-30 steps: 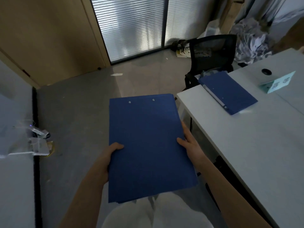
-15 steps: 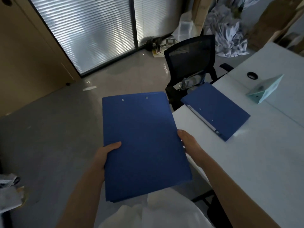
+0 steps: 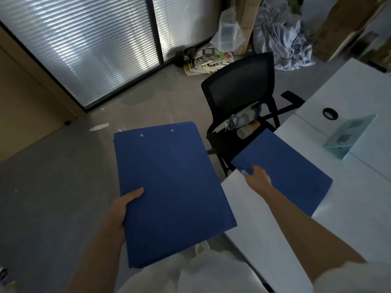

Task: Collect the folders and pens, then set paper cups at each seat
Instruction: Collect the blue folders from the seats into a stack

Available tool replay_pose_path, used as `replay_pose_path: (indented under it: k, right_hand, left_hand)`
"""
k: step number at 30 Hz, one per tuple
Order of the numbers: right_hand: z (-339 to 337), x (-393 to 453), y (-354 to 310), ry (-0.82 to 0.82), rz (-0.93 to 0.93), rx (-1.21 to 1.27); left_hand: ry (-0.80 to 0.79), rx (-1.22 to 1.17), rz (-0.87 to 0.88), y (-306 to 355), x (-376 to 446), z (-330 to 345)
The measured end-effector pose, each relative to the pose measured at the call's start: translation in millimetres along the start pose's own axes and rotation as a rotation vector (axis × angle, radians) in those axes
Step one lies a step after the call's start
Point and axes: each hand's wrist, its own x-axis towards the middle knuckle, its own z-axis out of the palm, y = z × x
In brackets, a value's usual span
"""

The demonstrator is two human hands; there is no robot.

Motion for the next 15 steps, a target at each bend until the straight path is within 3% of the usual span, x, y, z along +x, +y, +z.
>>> replay_pose_path:
  k: [5, 12, 15]
  right_hand:
    - [30, 5, -2, -0.003, 0.023, -0.152]
    - [67, -22, -36, 0.217, 0.244, 0.128]
    - [92, -32, -68, 0.426, 0.386, 0.301]
  left_hand:
    - [-0.027, 0.006, -0.044, 41, 42, -6]
    - [-0.126, 0.103, -0.078, 132, 118, -20]
    - [-0.161, 0.147, -0.084, 170, 146, -27]
